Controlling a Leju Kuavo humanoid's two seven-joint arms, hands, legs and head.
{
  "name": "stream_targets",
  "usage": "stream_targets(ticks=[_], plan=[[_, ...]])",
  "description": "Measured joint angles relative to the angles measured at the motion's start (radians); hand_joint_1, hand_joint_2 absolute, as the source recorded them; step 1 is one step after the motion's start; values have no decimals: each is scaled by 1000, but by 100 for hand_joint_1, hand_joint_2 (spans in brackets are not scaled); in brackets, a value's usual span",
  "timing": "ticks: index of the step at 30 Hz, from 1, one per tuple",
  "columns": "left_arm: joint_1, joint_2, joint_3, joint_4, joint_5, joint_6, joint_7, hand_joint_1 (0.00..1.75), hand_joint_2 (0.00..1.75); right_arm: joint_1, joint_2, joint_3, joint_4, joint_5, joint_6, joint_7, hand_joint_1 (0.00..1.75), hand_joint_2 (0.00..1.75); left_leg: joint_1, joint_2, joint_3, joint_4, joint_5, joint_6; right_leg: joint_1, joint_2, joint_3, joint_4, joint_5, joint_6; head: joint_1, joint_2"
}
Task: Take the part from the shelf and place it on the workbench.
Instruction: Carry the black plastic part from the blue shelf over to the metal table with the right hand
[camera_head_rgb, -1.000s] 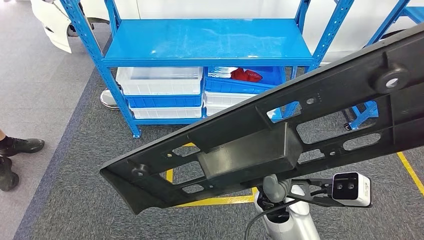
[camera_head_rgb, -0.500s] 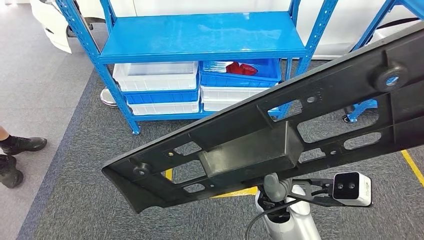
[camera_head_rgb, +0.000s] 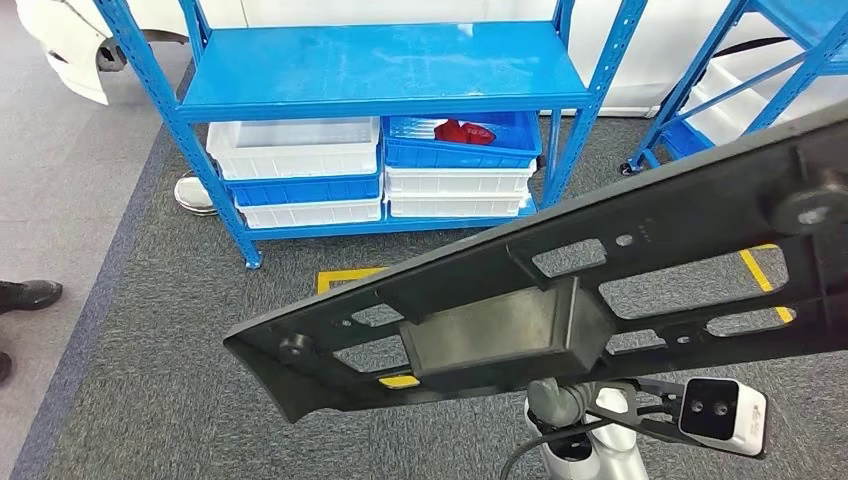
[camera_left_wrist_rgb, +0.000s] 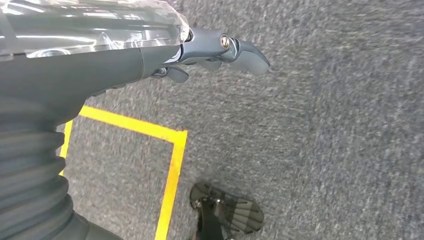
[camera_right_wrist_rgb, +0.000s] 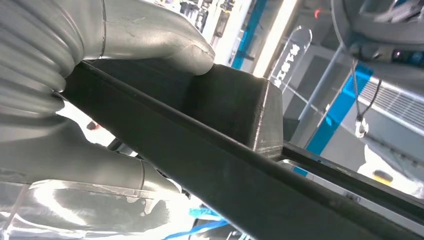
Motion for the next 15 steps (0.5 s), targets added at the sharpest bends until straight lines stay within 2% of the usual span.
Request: stream_targets(ticks=[2,3,4,5,6,8,9,10,12,13,14,15], plan=[[1,0,0,0,2,1,-1,0,175,3,0,-4,-4,2,0,0,175,175,-3,18,-8,0,4,5,-2,-13,-65,140,-67,5,0,0],[1,0,0,0,3,2,-1,0,175,4,0,-5,-4,3,-2,0,175,175,-5,28,-12,2,5,6,-3,-15,-87,193,-83,7,0,0],[1,0,0,0,6,2,-1,0,175,4,0,-6,-4,4,-5,0,175,175,-7,38,-14,4,5,7,-3,-17,-90,207,-78,6,0,0],[0,0,0,0,8,3,-1,0,175,3,0,-6,-5,2,-11,0,175,175,-8,47,-15,6,5,7,-3,-21,-70,175,-54,4,0,0],[-1,0,0,0,10,4,-2,0,175,1,0,-6,-5,0,-17,0,175,175,-10,55,-15,8,5,6,-2,-31,-30,106,-20,-1,0,0],[-5,0,0,0,14,4,-5,0,175,-9,0,-6,-6,-5,-30,0,175,175,-15,69,-15,10,4,1,8,-79,45,-35,25,-16,0,0],[-6,0,0,0,15,4,-6,0,175,-14,0,-5,-7,-8,-34,0,175,175,-17,76,-15,11,4,-2,14,-96,62,-74,33,-23,0,0],[-7,0,1,0,16,4,-8,0,175,-18,0,-5,-7,-10,-37,0,175,175,-19,84,-16,11,5,-7,19,-104,65,-87,32,-28,0,0],[-7,0,1,0,17,2,-10,0,175,-20,-1,-5,-9,-13,-40,0,175,175,-21,100,-17,11,4,-17,18,-82,58,-91,39,-37,0,0],[-8,1,1,0,16,1,-11,0,175,-20,-1,-5,-12,-13,-41,0,175,175,-20,95,-19,18,-4,-22,16,-73,57,-94,43,-43,0,0],[-9,2,1,0,15,0,-10,0,175,-22,-1,-4,-16,-13,-41,0,175,175,-18,78,-29,42,-23,-27,12,-63,55,-98,48,-49,0,0],[-9,3,1,0,13,1,-8,0,175,-22,0,-4,-21,-13,-39,0,175,175,-16,54,-49,91,-55,-31,9,-52,55,-102,53,-54,0,0]])
